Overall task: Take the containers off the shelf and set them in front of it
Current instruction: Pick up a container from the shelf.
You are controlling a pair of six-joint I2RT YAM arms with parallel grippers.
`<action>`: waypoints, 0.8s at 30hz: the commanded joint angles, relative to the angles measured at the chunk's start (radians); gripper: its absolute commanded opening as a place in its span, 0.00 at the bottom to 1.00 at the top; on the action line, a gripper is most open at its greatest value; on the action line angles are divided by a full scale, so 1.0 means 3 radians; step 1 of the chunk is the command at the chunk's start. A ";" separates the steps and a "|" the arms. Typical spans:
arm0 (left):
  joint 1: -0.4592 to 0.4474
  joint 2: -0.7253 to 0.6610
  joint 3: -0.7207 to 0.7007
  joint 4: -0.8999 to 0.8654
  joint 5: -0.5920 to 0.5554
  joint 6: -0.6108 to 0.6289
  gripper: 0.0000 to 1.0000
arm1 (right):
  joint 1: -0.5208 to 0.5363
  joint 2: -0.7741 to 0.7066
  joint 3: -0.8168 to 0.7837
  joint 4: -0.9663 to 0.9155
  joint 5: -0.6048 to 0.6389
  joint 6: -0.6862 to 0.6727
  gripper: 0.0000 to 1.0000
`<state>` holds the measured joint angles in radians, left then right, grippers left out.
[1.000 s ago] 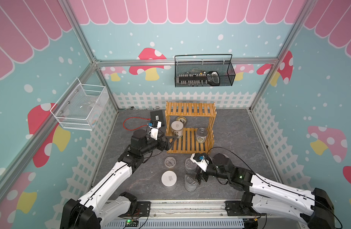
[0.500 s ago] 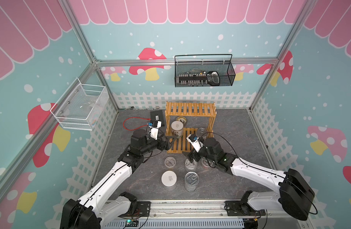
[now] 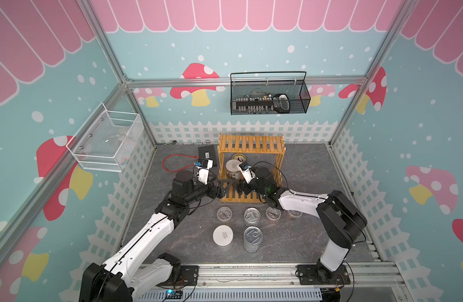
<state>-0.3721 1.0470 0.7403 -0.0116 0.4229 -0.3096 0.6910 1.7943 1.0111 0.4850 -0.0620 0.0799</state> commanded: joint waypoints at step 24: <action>0.0021 -0.0063 0.0017 -0.0023 0.0022 0.0060 0.99 | -0.0225 0.0943 0.0838 0.0314 -0.0172 0.0056 0.99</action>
<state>-0.3721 1.0470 0.7403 -0.0116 0.4229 -0.3096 0.6300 2.0533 1.2301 0.5491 -0.0975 0.0868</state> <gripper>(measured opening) 0.991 0.993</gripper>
